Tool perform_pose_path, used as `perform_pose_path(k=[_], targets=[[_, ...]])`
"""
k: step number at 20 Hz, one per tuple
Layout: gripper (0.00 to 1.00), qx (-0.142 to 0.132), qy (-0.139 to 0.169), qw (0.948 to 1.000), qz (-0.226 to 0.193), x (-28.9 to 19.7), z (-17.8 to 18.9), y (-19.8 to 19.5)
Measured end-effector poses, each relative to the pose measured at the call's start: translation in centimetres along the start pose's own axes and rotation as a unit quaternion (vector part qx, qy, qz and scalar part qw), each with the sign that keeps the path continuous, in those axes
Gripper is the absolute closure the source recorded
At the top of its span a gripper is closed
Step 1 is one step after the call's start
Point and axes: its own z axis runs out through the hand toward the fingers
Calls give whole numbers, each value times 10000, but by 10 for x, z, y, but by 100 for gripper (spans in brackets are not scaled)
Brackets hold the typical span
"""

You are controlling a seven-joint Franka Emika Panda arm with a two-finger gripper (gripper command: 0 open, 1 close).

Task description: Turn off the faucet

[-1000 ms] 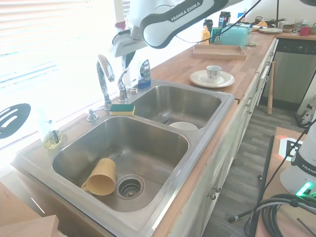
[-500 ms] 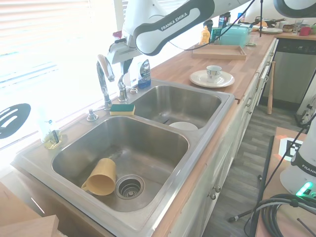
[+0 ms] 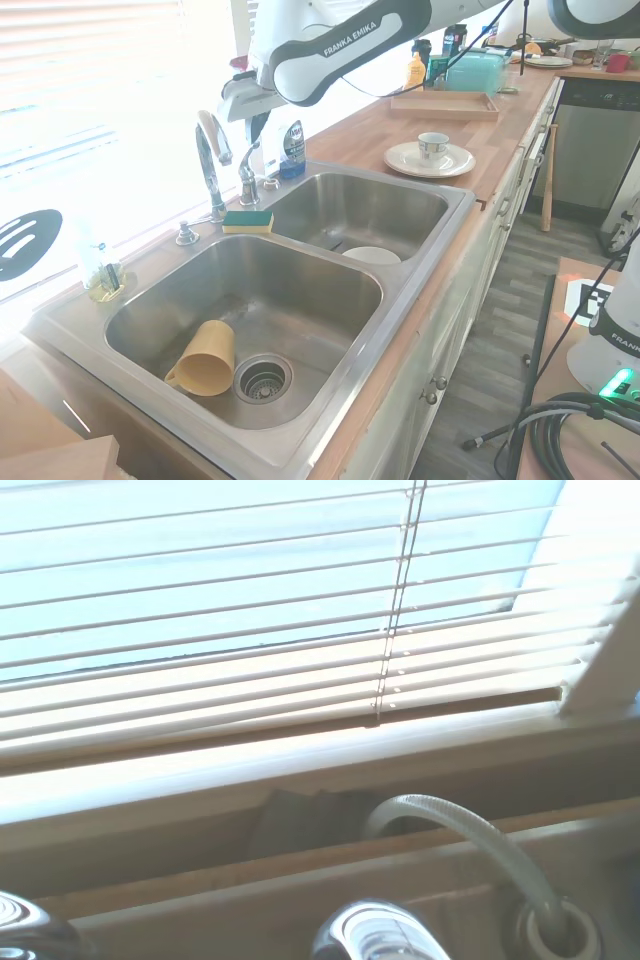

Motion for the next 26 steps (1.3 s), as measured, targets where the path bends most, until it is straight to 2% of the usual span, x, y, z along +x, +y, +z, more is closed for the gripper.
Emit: perform_pose_path(k=[9,13,17,20,23,26], targets=[[100,-75,-127,9999,-30,-14,17,16],[100,10,-106,9999,-14,-19,13,32],[100,-185,-224,9996,-20,-29,20,54],[100,-249,-288,9993,-69,-33,7,55],[100,-753,-663,9949,-102,-46,-17,63],[100,-1292,-1143,9849,-140,-66,-44,77]])
